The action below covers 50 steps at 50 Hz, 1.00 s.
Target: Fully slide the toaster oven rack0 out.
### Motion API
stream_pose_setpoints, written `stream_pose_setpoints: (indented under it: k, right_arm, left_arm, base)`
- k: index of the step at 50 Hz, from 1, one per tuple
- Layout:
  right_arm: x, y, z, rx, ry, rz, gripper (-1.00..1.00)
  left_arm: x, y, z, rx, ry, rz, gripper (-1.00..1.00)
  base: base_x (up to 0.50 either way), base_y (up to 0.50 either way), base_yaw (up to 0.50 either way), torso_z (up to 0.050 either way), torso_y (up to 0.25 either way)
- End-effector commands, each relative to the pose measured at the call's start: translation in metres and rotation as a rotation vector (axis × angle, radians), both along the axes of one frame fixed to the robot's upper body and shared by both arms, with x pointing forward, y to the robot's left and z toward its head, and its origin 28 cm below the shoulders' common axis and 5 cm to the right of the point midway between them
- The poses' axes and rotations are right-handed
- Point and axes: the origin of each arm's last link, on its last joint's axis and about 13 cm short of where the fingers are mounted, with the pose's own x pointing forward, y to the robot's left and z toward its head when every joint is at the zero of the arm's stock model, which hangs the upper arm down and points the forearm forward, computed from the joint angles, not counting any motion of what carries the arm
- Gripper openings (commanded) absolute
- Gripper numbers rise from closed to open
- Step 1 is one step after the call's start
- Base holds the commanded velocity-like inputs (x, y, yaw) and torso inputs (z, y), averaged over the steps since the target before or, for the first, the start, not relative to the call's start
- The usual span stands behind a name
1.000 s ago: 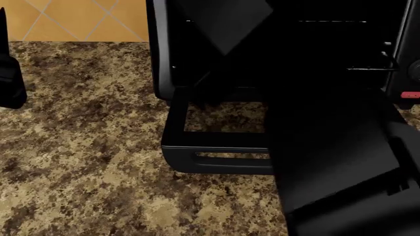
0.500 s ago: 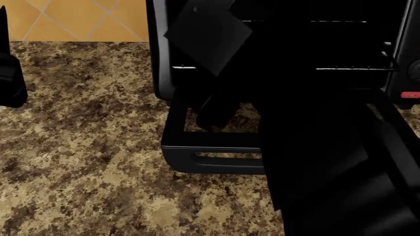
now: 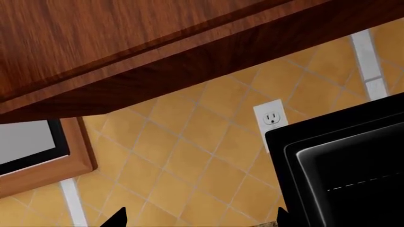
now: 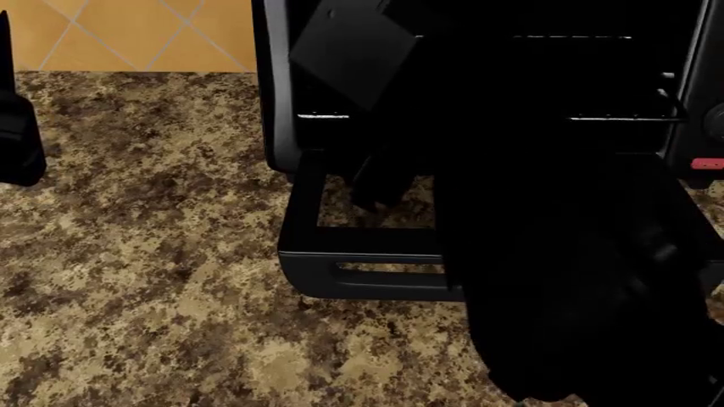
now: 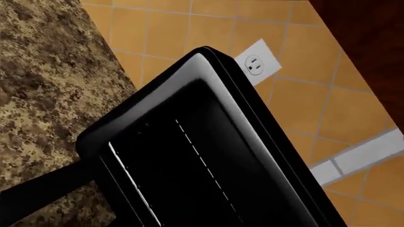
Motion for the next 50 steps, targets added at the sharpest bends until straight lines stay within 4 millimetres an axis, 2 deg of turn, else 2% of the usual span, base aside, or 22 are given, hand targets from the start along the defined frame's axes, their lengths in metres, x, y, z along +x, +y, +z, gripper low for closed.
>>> stream_pose_setpoints:
  k: [1,18,25,37,50]
  right_arm:
    - [0.013,0.001,-0.004,-0.044,0.025,-0.014,1.00]
    - [0.027,0.008,-0.006,-0.142,0.009,-0.009,1.00]
    - [0.034,0.013,-0.013,-0.168,0.012,-0.006,1.00]
    - [0.035,0.015,-0.023,-0.202,0.046,0.009,1.00]
    - [0.058,0.015,-0.035,-0.226,0.046,-0.020,1.00]
  left_arm:
    - [-0.001,0.001,-0.001,0.020,-0.003,0.003,1.00]
    - [-0.003,0.000,0.000,0.016,-0.005,0.007,1.00]
    - [-0.002,0.001,-0.001,0.016,-0.005,0.007,1.00]
    - [-0.003,0.002,-0.001,0.009,-0.013,0.005,1.00]
    - [0.000,0.002,-0.001,0.013,-0.007,0.009,1.00]
  base:
    - [0.00,0.00,0.00,0.000,0.000]
    - [0.00,0.00,0.00,0.000,0.000]
    - [0.00,0.00,0.00,0.000,0.000]
    - [0.00,0.00,0.00,0.000,0.000]
    - [0.00,0.00,0.00,0.000,0.000]
